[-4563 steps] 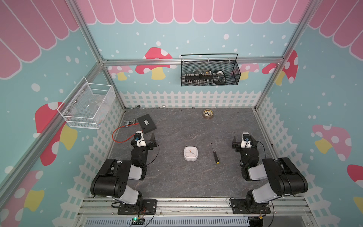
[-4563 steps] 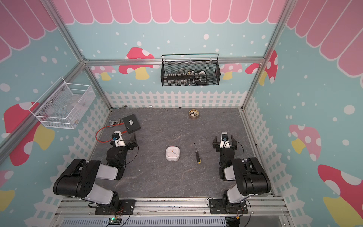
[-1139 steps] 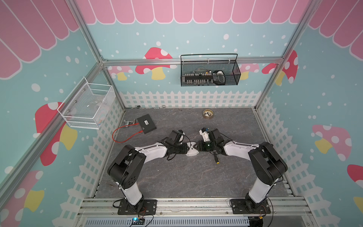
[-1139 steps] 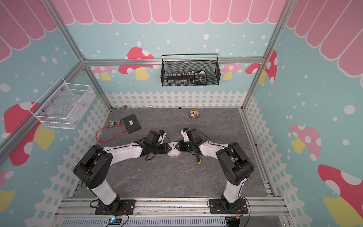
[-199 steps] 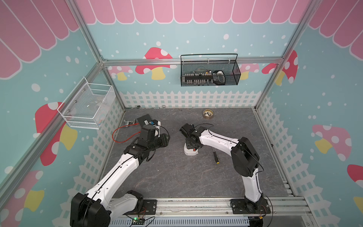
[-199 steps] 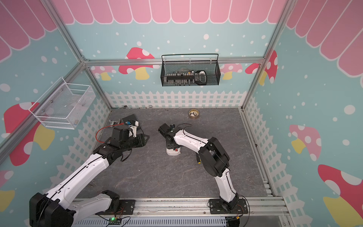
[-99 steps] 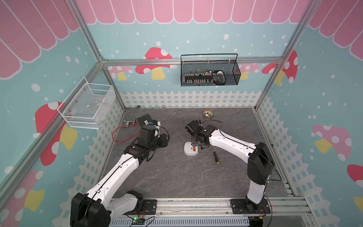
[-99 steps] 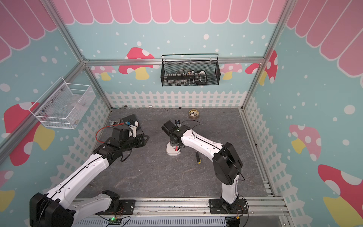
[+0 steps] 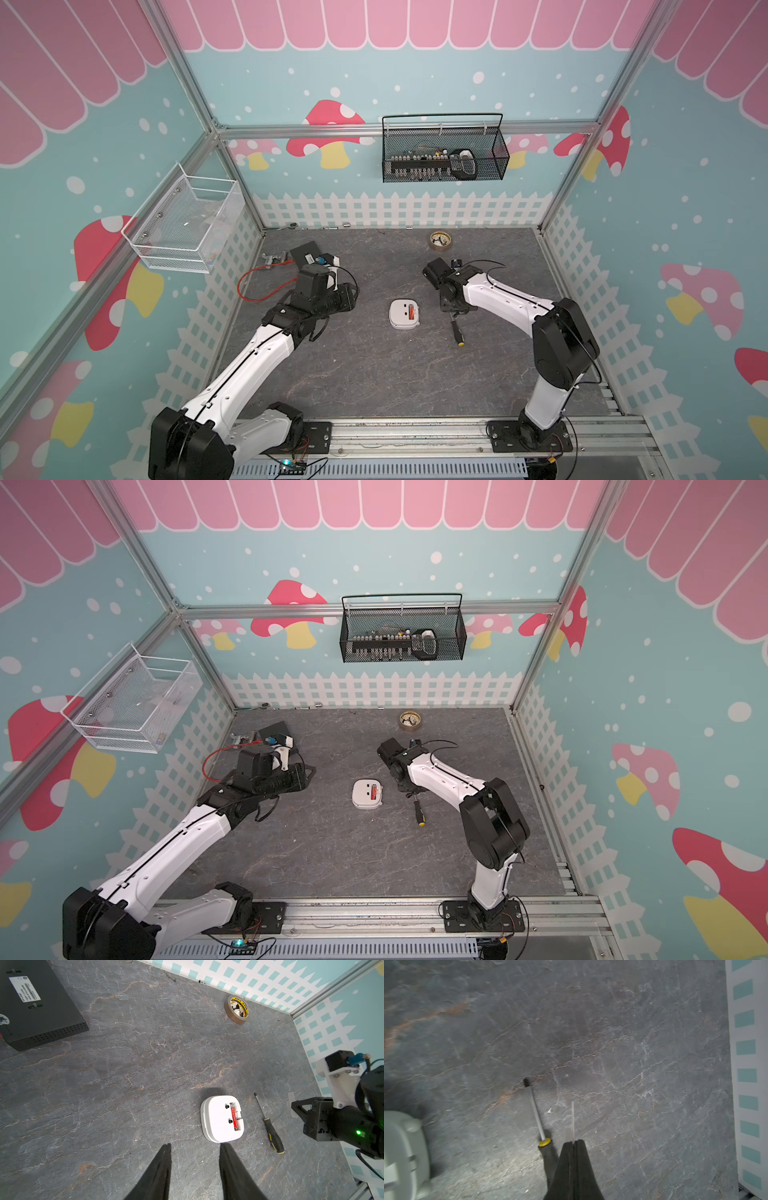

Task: Remove the battery from the alarm
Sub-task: Remove the cover from the alarm, then pick up the screwdriver from the center of the board.

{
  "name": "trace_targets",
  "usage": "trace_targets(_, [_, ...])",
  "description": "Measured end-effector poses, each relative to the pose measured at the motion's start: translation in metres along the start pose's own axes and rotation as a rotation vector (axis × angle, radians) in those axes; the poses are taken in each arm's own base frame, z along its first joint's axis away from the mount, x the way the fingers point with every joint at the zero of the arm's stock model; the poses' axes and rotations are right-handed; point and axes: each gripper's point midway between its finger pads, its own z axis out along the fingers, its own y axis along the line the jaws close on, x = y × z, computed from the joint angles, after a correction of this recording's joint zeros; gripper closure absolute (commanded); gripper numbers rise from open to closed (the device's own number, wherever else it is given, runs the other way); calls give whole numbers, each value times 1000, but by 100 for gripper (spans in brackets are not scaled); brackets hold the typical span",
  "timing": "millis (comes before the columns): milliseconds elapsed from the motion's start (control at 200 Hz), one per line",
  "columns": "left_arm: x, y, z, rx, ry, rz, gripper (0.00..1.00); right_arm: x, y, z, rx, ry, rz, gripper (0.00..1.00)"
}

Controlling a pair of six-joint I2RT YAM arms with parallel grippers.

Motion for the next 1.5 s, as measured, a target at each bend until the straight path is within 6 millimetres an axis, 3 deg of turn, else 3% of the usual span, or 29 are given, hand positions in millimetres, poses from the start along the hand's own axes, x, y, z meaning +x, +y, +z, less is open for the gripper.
trace_targets(165, [0,0,0,0,0,0,58,-2,-15,17,51,20,11,99])
trace_targets(410, [0,-1,0,3,2,0,58,17,-12,62,150,104,-72,99])
trace_targets(515, [0,-1,0,3,2,0,58,17,-13,71,189,111,-96,96])
trace_targets(711, [0,-1,0,3,2,0,58,9,-12,70,187,92,-95,78])
trace_targets(986, [0,-1,0,6,3,0,58,11,-14,61,157,87,-88,61])
trace_targets(1126, [0,-1,0,6,3,0,58,-4,-12,19,32,12,-42,59])
trace_targets(1266, [1,-1,0,7,4,0,58,-10,2,-29,-188,-62,-35,49])
trace_targets(1361, [1,-2,0,10,6,0,58,6,14,-29,-283,-32,-77,40])
trace_targets(1501, [3,-2,2,14,16,-1,53,53,23,1,-312,97,-164,31])
